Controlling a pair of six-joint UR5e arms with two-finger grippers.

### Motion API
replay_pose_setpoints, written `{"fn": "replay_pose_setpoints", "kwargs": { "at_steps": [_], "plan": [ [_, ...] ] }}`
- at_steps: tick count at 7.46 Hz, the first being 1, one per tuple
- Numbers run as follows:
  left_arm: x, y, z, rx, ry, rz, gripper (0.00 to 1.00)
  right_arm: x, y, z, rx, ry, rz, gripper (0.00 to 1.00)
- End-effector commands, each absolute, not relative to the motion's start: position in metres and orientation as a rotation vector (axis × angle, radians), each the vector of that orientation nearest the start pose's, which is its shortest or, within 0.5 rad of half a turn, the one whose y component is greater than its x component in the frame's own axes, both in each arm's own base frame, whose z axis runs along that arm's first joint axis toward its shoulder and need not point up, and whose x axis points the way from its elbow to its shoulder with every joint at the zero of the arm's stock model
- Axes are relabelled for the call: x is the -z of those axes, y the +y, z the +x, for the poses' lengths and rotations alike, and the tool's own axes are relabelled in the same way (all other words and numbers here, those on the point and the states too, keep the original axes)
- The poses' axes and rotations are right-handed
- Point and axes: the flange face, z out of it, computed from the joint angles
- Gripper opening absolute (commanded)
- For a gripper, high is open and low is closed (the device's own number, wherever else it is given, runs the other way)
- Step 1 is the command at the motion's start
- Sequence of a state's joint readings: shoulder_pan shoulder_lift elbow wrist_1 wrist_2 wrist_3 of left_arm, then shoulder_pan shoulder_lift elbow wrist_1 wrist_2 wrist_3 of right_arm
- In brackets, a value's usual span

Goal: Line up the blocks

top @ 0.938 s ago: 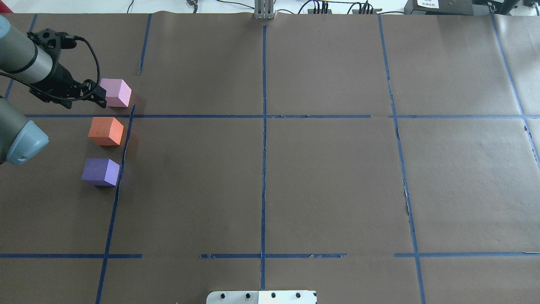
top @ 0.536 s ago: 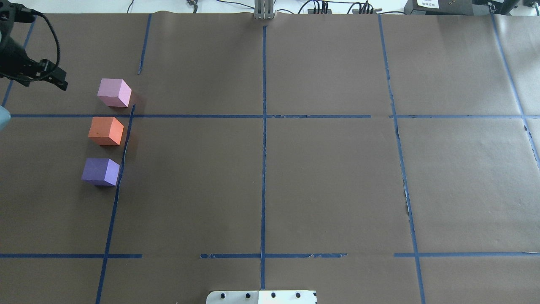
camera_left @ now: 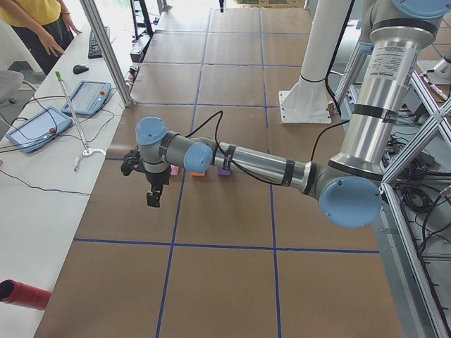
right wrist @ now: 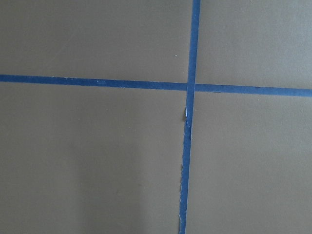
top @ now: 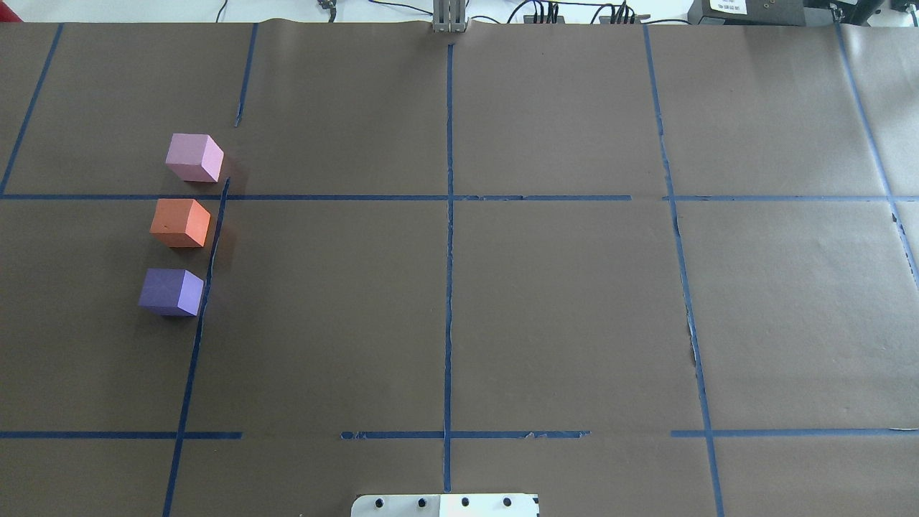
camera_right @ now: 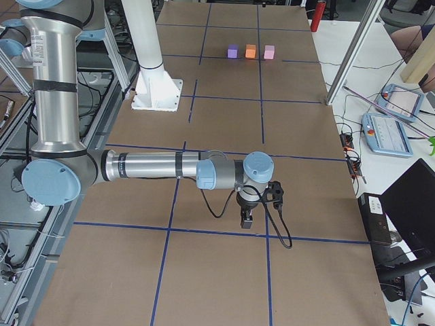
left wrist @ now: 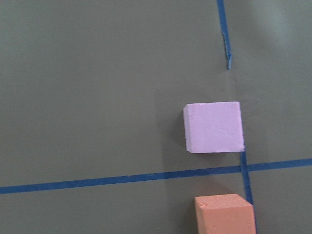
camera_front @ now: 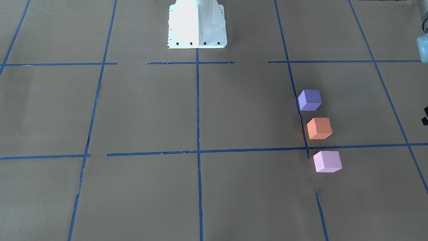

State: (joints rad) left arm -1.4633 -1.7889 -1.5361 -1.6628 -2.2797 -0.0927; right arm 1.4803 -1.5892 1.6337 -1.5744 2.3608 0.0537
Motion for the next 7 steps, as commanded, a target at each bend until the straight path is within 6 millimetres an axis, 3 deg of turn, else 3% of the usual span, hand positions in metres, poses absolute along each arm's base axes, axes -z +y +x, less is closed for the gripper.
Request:
{"fn": "replay_pose_setpoints", "kwargs": {
  "at_steps": [1, 3, 7],
  "plan": [
    [-0.589, -0.576, -0.063, -0.088, 0.718, 0.176, 1.0, -0.636, -0.49, 0.018, 0.051, -0.791, -0.018, 1.0],
    [-0.596, -0.568, -0.077, -0.031, 0.74, 0.1, 1.0, -0.636, -0.49, 0.018, 0.051, -0.791, -0.018, 1.0],
    [-0.615, -0.552, -0.076, -0.015, 0.75, 0.063, 1.0, -0.636, -0.49, 0.018, 0.051, -0.791, -0.018, 1.0]
  ]
}}
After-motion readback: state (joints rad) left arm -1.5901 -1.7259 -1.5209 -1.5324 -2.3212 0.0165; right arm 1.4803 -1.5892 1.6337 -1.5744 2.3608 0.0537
